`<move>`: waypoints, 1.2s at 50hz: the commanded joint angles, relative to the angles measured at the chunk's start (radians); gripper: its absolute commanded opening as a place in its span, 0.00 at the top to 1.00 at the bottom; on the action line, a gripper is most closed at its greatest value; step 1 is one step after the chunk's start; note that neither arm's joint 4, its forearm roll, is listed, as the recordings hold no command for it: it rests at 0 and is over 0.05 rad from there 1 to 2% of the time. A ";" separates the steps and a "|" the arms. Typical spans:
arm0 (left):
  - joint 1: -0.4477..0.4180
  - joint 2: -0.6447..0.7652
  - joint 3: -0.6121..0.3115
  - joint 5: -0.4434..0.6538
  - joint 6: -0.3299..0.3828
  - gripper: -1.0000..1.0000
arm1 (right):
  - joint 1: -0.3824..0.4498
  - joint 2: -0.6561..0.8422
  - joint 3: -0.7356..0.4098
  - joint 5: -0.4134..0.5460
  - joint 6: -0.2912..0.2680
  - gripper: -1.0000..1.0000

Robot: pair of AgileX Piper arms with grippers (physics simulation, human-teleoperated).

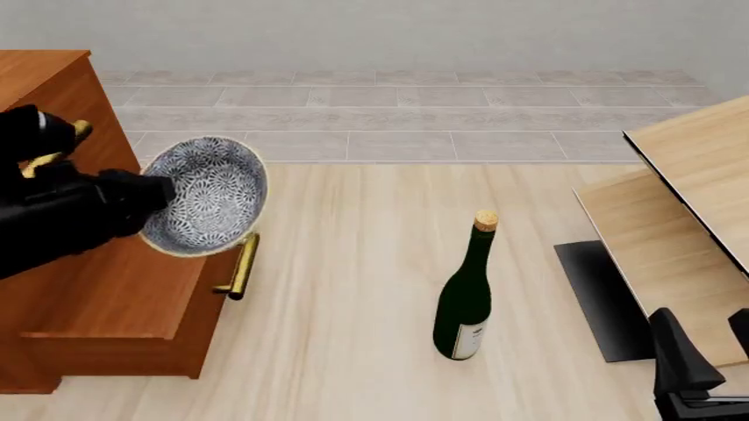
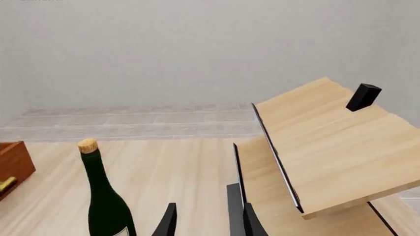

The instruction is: Put the bowl on top of the cabinet.

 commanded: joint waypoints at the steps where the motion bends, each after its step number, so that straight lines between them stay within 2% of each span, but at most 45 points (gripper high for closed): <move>1: 0.103 0.060 -0.164 0.203 -0.033 1.00 | -0.001 -0.001 -0.001 -0.001 0.003 0.00; 3: 0.100 0.080 -0.189 0.228 -0.063 1.00 | -0.002 -0.001 -0.001 -0.002 0.004 0.00; 4: 0.110 0.072 -0.212 0.233 -0.048 1.00 | -0.002 -0.001 0.000 -0.003 0.004 0.00; 8: 0.153 0.107 -0.258 0.286 -0.072 1.00 | -0.001 -0.001 0.001 -0.003 0.004 0.00; 11: 0.165 0.121 -0.298 0.327 -0.095 1.00 | -0.001 -0.001 0.000 -0.002 0.004 0.00; 13: 0.141 0.123 -0.335 0.352 -0.117 1.00 | -0.001 -0.001 0.001 -0.003 0.005 0.00; 15: 0.163 0.119 -0.348 0.365 -0.123 1.00 | -0.001 -0.001 0.001 -0.003 0.005 0.00; 16: 0.128 0.124 -0.363 0.372 -0.156 1.00 | 0.000 0.000 0.000 -0.003 0.004 0.00; 21: 0.151 0.156 -0.411 0.428 -0.222 1.00 | 0.000 0.000 0.000 -0.001 0.003 0.00; 23: 0.163 0.164 -0.458 0.456 -0.226 1.00 | 0.001 0.000 0.000 -0.001 0.001 0.00; 25: 0.170 0.164 -0.464 0.467 -0.249 1.00 | 0.001 0.000 0.000 -0.001 0.002 0.00; 27: 0.184 0.181 -0.519 0.513 -0.295 1.00 | 0.002 0.001 0.000 -0.001 0.000 0.00; 31: 0.229 0.203 -0.626 0.575 -0.304 1.00 | 0.004 0.000 0.000 0.001 -0.001 0.00; 32: 0.211 0.209 -0.654 0.579 -0.296 1.00 | 0.003 0.000 0.000 0.001 -0.001 0.00; 33: 0.243 0.216 -0.656 0.607 -0.303 1.00 | 0.003 0.000 0.001 0.001 -0.001 0.00; 34: 0.240 0.217 -0.656 0.616 -0.335 1.00 | 0.003 0.000 0.001 0.000 -0.001 0.00; 35: 0.240 0.217 -0.656 0.616 -0.335 1.00 | 0.003 0.000 0.001 0.000 -0.001 0.00; 36: 0.261 0.233 -0.694 0.640 -0.312 1.00 | 0.003 0.000 0.001 0.000 -0.001 0.00; 37: 0.287 0.232 -0.697 0.648 -0.314 1.00 | 0.003 0.000 0.002 0.000 -0.001 0.00; 39: 0.279 0.248 -0.735 0.663 -0.316 1.00 | 0.003 0.000 0.001 -0.001 0.000 0.00; 41: 0.294 0.252 -0.745 0.674 -0.348 1.00 | 0.003 0.000 0.001 0.000 0.000 0.00; 47: 0.341 0.296 -0.872 0.734 -0.345 1.00 | 0.004 0.002 0.000 0.000 -0.002 0.00; 48: 0.371 0.301 -0.890 0.741 -0.335 1.00 | 0.004 0.002 0.000 0.000 -0.002 0.00; 51: 0.407 0.318 -0.912 0.742 -0.328 1.00 | 0.003 0.000 0.002 -0.002 -0.002 0.00; 60: 0.510 0.353 -0.946 0.743 -0.375 1.00 | 0.003 0.003 0.001 -0.004 0.001 0.00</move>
